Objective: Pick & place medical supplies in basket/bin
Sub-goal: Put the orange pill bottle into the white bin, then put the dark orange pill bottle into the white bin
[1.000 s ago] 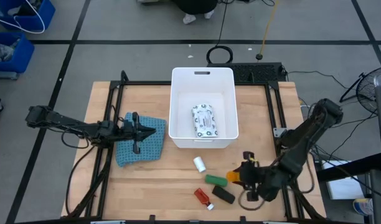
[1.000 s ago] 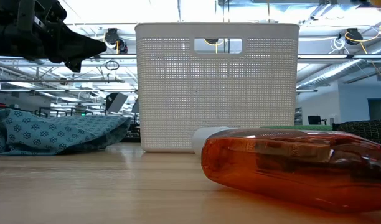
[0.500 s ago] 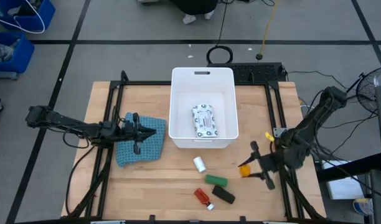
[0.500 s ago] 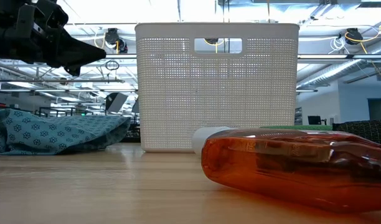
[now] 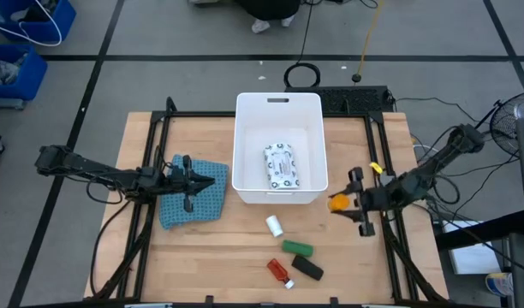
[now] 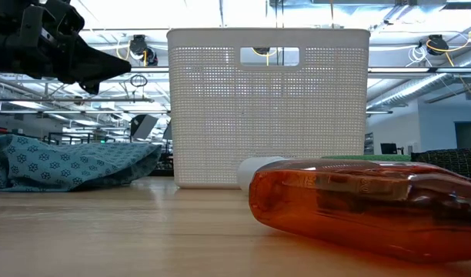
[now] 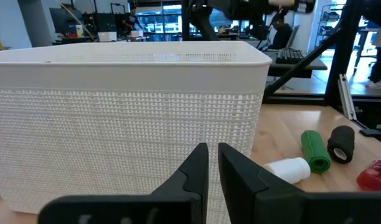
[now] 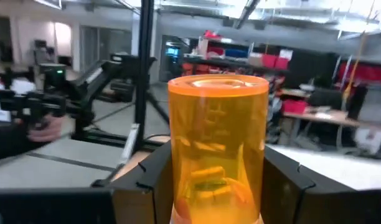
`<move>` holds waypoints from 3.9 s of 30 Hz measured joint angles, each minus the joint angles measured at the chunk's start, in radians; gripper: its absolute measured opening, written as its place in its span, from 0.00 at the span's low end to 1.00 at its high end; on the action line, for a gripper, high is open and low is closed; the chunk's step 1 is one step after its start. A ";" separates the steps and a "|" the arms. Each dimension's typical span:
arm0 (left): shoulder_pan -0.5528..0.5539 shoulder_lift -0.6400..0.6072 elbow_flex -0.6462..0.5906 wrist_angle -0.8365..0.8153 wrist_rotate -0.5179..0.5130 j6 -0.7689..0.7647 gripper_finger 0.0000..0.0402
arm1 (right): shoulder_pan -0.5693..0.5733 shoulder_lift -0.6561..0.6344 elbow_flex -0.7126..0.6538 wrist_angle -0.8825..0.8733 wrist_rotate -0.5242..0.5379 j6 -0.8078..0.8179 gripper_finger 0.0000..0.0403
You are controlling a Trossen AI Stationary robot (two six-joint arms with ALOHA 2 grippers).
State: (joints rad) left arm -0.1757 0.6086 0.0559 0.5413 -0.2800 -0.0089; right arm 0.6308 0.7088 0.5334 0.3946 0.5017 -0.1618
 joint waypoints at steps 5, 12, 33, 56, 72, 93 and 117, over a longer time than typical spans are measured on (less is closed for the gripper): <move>0.000 0.000 0.000 0.004 -0.049 0.006 0.10 | -0.181 0.075 0.213 -0.235 -0.035 -0.010 0.40; 0.000 0.000 0.000 0.003 -0.085 0.014 0.10 | -0.520 0.305 0.580 -0.651 -0.198 0.012 0.40; 0.000 0.000 0.000 -0.015 -0.089 0.136 0.10 | -1.093 0.896 0.788 -0.728 -0.568 -0.315 0.40; 0.000 0.000 0.000 -0.020 -0.088 0.216 0.10 | -1.105 1.171 0.787 -0.930 -0.340 -0.281 0.40; 0.000 0.000 0.000 -0.022 -0.088 0.190 0.10 | -1.096 1.139 0.787 -0.938 -0.291 -0.185 0.66; 0.000 0.000 0.000 -0.022 -0.087 0.181 0.10 | -0.989 0.613 0.774 -0.839 -0.685 -0.159 0.32; 0.000 0.000 0.000 -0.043 -0.088 0.175 0.10 | -0.741 -0.099 -0.059 -0.168 -0.937 0.124 0.00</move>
State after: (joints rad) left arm -0.1753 0.6086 0.0562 0.4987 -0.3680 0.1665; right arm -0.1103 0.6102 0.4740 0.2268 -0.4349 -0.0375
